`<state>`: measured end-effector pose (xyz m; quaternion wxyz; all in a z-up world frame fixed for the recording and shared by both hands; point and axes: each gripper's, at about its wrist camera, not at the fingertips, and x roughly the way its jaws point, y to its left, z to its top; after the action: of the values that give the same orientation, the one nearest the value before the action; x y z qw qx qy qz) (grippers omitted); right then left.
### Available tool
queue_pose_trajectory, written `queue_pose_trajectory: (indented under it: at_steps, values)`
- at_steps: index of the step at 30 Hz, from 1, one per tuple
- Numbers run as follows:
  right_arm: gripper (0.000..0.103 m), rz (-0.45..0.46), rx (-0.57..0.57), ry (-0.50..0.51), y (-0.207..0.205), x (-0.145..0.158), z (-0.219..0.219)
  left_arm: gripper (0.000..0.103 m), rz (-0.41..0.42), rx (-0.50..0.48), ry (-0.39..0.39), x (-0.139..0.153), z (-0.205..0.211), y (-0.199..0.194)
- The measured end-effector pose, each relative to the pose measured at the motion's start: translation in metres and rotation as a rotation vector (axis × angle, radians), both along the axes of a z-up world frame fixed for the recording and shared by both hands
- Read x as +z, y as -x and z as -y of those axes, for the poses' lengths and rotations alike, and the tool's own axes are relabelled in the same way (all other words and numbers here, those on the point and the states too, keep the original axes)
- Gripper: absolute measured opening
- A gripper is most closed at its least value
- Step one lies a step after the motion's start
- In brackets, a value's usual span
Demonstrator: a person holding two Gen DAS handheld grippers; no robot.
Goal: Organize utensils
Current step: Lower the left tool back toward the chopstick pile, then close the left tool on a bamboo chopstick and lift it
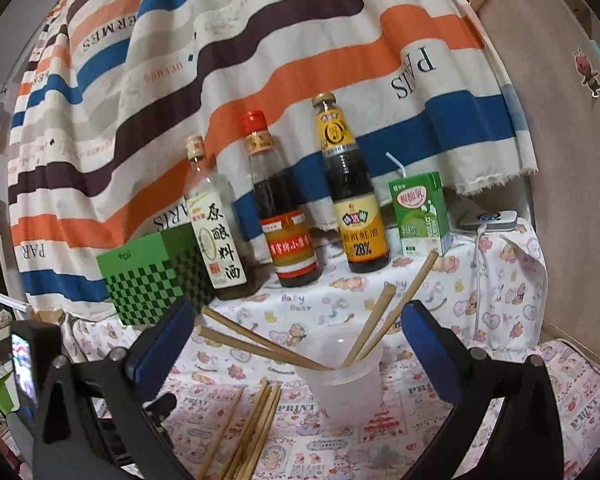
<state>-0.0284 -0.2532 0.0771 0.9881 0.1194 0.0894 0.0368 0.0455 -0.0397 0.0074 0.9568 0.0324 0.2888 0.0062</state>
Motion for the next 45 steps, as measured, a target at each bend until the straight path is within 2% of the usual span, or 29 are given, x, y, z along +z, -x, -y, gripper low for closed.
queue_pose_trajectory:
  at_steps: [3,5,6,8,16,20,24,28,31,34,37,40,45]
  values:
    - [0.103,-0.019,-0.016,0.010,-0.004,-0.005,-0.001,0.099,-0.128,-0.016,0.026,-0.019,-0.004,-0.017]
    - [0.103,-0.030,-0.024,0.014,-0.007,-0.007,-0.001,0.084,-0.194,-0.019,0.040,-0.029,-0.006,-0.025]
    - [0.103,-0.036,-0.028,0.019,-0.008,-0.008,-0.002,0.080,-0.223,-0.020,0.040,-0.034,-0.006,-0.028]
    - [0.103,-0.046,-0.031,0.027,-0.010,-0.009,-0.003,0.060,-0.273,-0.032,0.050,-0.043,-0.004,-0.031]
    - [0.103,-0.064,-0.053,0.034,-0.012,-0.012,-0.003,0.028,-0.391,-0.139,0.139,-0.057,0.009,-0.029]
    - [0.103,-0.060,-0.066,0.027,-0.011,-0.011,-0.001,0.020,-0.423,-0.114,0.097,-0.064,0.013,-0.032]
    - [0.103,-0.058,-0.072,0.029,-0.011,-0.011,-0.001,0.017,-0.438,-0.120,0.108,-0.064,0.016,-0.029]
    - [0.103,-0.048,-0.095,0.046,-0.010,-0.011,-0.003,0.006,-0.423,-0.117,0.073,-0.067,0.019,-0.031]
    - [0.103,-0.027,-0.114,0.067,-0.006,-0.009,-0.005,0.006,-0.408,-0.130,0.126,-0.063,0.014,-0.031]
    - [0.103,-0.007,-0.119,0.074,-0.002,-0.008,-0.007,0.006,-0.268,-0.154,0.175,-0.038,0.010,-0.018]
    - [0.103,0.037,-0.136,0.062,0.009,-0.005,-0.009,0.006,-0.128,-0.168,0.258,-0.012,0.000,-0.001]
    - [0.103,0.049,-0.104,0.062,0.014,-0.003,-0.014,0.006,-0.014,-0.156,0.312,0.007,-0.014,0.013]
    - [0.103,-0.018,0.005,0.059,0.008,-0.006,-0.024,0.006,0.080,-0.107,0.353,0.023,-0.032,0.015]
